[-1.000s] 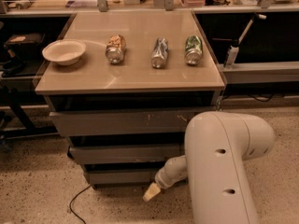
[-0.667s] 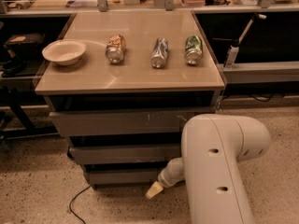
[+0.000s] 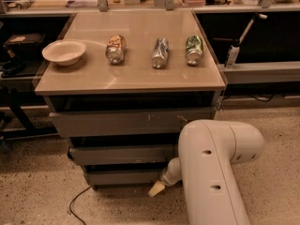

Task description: Open bottom drawer

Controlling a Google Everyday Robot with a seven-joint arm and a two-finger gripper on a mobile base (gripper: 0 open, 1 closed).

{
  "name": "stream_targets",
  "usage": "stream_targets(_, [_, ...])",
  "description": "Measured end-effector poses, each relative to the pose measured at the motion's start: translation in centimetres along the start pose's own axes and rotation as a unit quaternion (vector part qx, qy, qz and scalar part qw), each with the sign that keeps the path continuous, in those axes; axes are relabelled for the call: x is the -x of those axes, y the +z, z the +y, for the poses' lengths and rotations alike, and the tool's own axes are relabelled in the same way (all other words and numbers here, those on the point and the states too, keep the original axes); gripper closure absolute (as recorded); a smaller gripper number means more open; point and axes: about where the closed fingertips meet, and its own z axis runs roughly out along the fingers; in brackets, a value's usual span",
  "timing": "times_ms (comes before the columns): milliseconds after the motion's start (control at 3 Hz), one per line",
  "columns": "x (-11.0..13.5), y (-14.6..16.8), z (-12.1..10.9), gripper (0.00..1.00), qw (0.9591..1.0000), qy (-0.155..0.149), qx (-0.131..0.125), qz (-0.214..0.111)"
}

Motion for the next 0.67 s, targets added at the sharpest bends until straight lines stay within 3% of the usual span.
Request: stream_targets(667, [1.0,2.2,-1.8,0.00,0.9999,-0.015,0.004,0.004])
